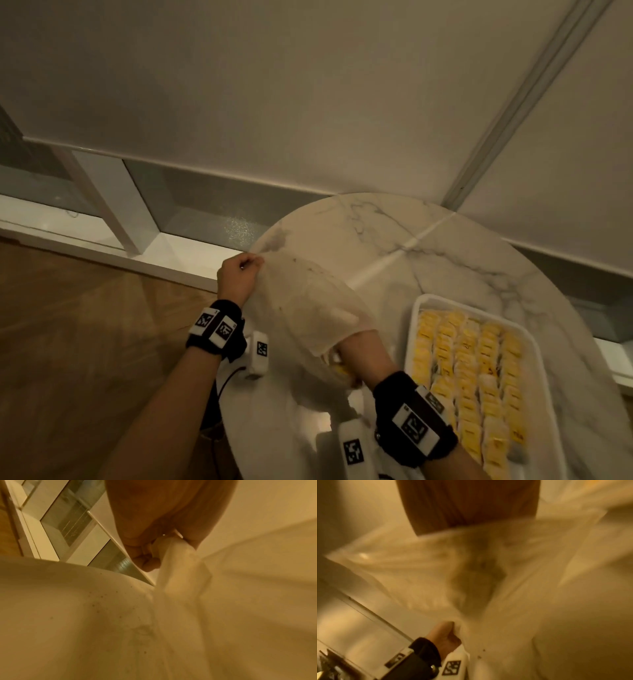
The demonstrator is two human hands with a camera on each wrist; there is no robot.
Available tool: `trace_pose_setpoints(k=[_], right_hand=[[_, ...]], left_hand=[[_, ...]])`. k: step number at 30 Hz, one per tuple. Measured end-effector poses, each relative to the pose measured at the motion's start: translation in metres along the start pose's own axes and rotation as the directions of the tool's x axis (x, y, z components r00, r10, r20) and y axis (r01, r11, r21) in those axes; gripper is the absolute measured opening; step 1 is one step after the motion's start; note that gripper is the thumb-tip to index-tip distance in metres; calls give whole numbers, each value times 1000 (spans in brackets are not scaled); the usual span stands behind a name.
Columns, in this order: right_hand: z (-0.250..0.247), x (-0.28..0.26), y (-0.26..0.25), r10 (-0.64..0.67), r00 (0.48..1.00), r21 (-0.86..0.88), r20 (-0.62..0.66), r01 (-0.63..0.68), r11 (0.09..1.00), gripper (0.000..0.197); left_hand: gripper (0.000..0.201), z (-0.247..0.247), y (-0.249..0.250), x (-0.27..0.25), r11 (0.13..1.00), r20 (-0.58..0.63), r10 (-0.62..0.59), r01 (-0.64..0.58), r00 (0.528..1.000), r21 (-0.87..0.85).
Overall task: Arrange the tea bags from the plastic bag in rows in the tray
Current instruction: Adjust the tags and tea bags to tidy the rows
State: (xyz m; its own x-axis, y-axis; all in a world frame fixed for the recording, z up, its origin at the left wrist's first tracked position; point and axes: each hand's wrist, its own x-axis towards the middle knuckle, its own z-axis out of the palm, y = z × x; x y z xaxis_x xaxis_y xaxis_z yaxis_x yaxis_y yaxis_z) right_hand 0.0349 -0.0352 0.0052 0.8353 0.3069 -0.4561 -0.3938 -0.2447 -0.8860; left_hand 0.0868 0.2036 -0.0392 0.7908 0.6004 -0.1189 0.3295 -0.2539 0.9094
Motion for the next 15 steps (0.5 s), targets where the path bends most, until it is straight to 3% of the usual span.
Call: trace_pose_setpoints(k=[2,3,5,10,15], right_hand=[[-12,-4,1,-180,981,145,-71,188,971,10],[-16,-7,5,-203,973,218,-113,224,950,11],[-22,-14,9,-165,970,369,-179,222,903,28],[-36,-23,19,15,896,547,-445,258,796,13],[-48,-33,26,90,904,738,-418,280,614,16]], left_hand=[[23,0,2,1,998,-5,-5,5,1000,62],[25,0,1,0,996,-7,-8,9,1000,88],[25,3,0,-2,994,-10,-9,10,1000,105],[23,5,-5,-12,987,-24,43,-38,999,158],[17,-2,-28,-20,975,-17,62,-57,998,216]])
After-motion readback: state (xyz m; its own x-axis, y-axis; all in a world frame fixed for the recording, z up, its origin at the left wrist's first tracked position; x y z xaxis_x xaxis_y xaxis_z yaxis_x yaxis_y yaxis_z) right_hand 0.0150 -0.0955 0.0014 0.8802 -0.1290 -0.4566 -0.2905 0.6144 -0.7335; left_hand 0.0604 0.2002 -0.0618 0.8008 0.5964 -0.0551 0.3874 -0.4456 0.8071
